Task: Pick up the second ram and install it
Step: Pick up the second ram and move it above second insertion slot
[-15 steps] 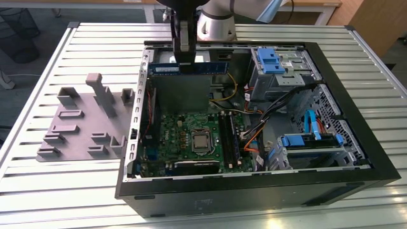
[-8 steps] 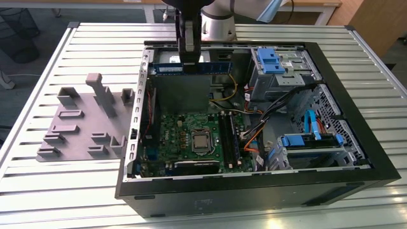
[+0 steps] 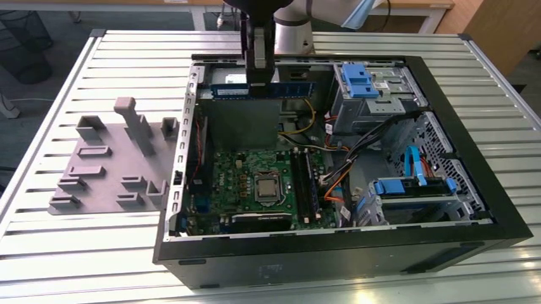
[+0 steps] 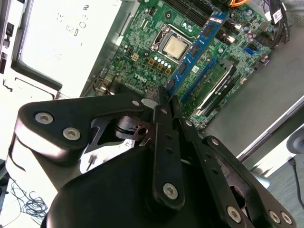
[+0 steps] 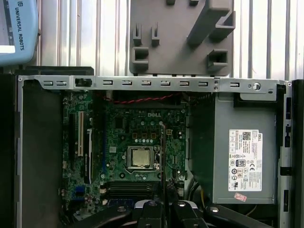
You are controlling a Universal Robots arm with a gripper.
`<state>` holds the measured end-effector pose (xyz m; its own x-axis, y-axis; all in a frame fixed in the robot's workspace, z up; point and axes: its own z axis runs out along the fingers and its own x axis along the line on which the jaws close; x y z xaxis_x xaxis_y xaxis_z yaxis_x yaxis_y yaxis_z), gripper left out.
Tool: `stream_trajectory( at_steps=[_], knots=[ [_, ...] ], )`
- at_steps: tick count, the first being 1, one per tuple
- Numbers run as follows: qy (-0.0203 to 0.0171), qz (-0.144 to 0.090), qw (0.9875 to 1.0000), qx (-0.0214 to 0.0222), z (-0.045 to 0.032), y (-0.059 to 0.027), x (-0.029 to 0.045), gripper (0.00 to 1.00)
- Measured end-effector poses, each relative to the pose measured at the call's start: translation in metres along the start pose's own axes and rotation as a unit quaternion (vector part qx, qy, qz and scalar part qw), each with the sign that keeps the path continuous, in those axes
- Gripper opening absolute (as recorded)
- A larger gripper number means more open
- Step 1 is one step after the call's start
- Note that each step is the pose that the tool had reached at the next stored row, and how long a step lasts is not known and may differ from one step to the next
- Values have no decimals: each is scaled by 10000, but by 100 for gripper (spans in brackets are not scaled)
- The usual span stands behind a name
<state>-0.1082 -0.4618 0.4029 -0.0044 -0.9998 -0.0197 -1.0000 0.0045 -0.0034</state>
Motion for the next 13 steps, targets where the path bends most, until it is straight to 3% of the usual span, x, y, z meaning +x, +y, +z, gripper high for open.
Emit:
stream_trajectory(
  at_steps=[13],
  knots=[
    [0, 0, 10000, 0, 0, -151, -1, 14]
  ],
)
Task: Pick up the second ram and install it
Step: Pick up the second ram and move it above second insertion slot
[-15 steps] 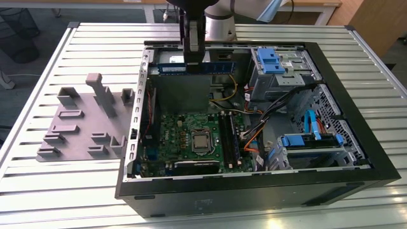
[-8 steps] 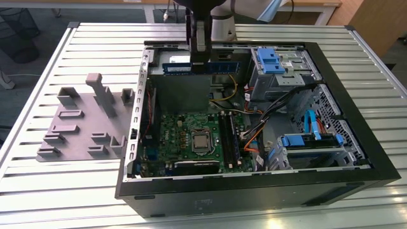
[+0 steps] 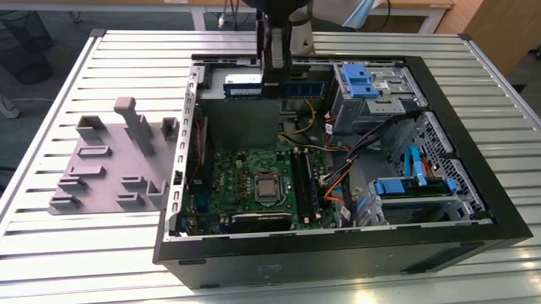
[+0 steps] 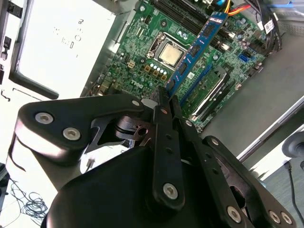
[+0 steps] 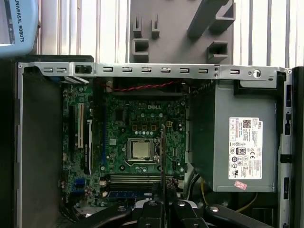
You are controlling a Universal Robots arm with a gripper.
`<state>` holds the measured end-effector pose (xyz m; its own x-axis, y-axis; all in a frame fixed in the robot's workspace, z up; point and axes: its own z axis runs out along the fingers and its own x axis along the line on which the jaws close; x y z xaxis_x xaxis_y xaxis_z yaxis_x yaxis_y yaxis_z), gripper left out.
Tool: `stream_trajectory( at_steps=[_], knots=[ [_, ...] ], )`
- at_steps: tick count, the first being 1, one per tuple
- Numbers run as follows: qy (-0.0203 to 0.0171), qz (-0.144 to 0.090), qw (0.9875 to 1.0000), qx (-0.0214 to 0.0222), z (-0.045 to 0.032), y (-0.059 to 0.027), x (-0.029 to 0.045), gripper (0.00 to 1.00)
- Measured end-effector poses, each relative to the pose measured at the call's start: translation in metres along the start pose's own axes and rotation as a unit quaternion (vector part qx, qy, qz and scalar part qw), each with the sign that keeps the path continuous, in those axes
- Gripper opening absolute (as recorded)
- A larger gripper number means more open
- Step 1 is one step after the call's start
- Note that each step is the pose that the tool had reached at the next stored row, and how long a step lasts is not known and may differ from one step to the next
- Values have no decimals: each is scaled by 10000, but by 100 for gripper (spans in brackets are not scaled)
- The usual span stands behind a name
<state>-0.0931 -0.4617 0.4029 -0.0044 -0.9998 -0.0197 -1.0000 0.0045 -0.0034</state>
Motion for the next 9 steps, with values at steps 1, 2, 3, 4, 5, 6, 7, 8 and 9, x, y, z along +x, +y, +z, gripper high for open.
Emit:
stream_trajectory(
  at_steps=[1, 2, 3, 4, 5, 6, 7, 8, 9],
  knots=[
    [0, 0, 10000, 0, 0, -13, 0, 14],
    [0, 0, 10000, 0, 0, -26, 0, 14],
    [0, 0, 10000, 0, 0, -41, 0, 14],
    [0, 0, 10000, 0, 0, -55, -1, 14],
    [0, 0, 10000, 0, 1, -70, 0, 14],
    [0, 0, 10000, 0, 0, -84, -1, 14],
    [0, 0, 10000, 0, 0, -99, -1, 14],
    [0, 0, 10000, 0, 1, -113, -1, 14],
    [0, 0, 10000, 0, 1, -127, -1, 14]
  ],
)
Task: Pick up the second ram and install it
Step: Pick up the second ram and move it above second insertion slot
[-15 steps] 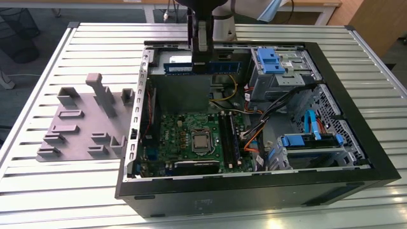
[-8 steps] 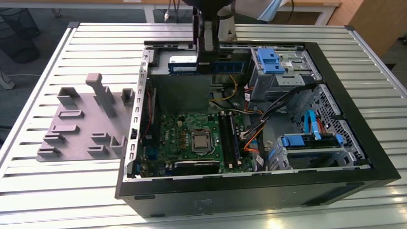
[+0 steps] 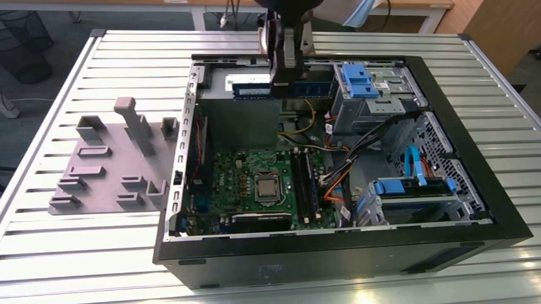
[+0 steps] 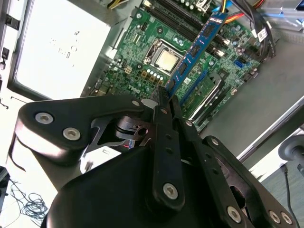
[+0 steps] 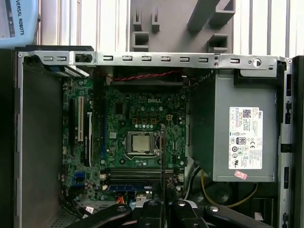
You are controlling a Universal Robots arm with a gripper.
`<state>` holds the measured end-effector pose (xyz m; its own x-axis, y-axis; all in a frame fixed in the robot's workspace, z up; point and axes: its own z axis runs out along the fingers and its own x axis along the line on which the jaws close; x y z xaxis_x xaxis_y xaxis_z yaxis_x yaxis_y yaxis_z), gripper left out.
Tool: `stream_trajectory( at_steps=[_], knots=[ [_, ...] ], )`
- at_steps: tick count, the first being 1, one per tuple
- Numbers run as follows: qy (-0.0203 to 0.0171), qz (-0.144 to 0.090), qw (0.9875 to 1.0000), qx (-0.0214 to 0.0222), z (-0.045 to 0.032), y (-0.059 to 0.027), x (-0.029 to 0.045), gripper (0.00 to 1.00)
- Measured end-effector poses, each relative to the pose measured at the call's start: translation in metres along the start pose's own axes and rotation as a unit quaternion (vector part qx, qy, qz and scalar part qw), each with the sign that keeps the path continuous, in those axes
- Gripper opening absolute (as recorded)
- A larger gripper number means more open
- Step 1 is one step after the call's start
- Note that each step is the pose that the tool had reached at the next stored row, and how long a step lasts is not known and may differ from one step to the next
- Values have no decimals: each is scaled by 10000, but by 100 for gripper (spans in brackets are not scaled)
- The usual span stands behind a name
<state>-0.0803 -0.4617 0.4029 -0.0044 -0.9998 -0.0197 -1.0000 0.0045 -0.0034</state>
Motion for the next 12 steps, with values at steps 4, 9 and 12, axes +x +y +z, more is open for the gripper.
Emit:
stream_trajectory(
  at_steps=[4, 9, 12],
  knots=[
    [0, 0, 10000, 0, 0, -57, 0, 14],
    [0, 0, 10000, 0, 1, -130, 0, 14],
    [0, 0, 10000, 0, 0, -172, -1, 14]
  ],
)
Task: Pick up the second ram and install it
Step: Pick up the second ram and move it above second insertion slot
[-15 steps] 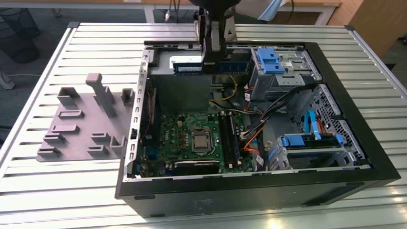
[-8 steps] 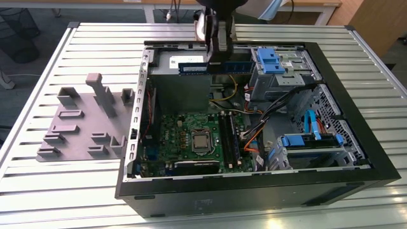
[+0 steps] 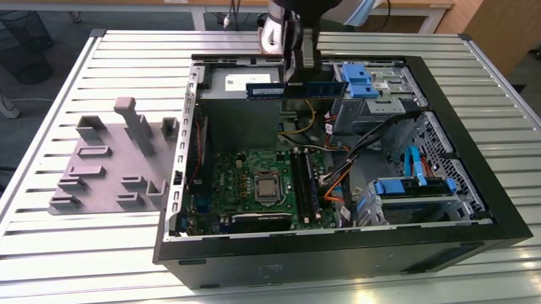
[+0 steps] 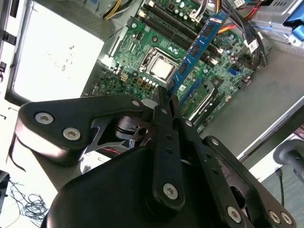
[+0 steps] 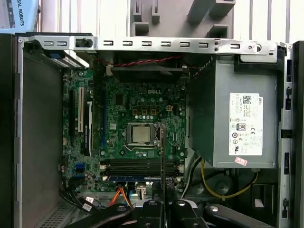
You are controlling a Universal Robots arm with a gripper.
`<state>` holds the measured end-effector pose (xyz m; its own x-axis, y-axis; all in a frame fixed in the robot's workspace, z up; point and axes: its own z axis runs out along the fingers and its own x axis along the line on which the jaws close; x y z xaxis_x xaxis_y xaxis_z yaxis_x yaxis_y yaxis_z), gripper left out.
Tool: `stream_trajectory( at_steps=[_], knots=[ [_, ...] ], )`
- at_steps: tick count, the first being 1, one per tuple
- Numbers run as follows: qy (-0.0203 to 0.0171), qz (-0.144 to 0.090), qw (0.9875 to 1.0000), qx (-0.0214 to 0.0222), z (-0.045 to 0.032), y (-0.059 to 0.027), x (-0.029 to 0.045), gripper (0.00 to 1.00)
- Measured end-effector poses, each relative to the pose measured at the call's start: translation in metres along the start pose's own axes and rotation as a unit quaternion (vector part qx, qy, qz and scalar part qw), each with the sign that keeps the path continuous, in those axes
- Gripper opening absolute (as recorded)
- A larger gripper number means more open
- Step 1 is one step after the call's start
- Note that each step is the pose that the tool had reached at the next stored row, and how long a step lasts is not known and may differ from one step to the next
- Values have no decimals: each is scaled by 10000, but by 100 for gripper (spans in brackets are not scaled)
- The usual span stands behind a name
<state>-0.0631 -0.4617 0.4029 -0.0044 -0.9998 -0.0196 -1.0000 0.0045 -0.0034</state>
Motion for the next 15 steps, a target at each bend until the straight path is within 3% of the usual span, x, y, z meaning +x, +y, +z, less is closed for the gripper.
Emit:
stream_trajectory(
  at_steps=[14, 15],
  knots=[
    [0, 0, 10000, 0, 1, -224, -1, 14],
    [0, 0, 10000, 0, 1, -337, -2, 14]
  ],
)
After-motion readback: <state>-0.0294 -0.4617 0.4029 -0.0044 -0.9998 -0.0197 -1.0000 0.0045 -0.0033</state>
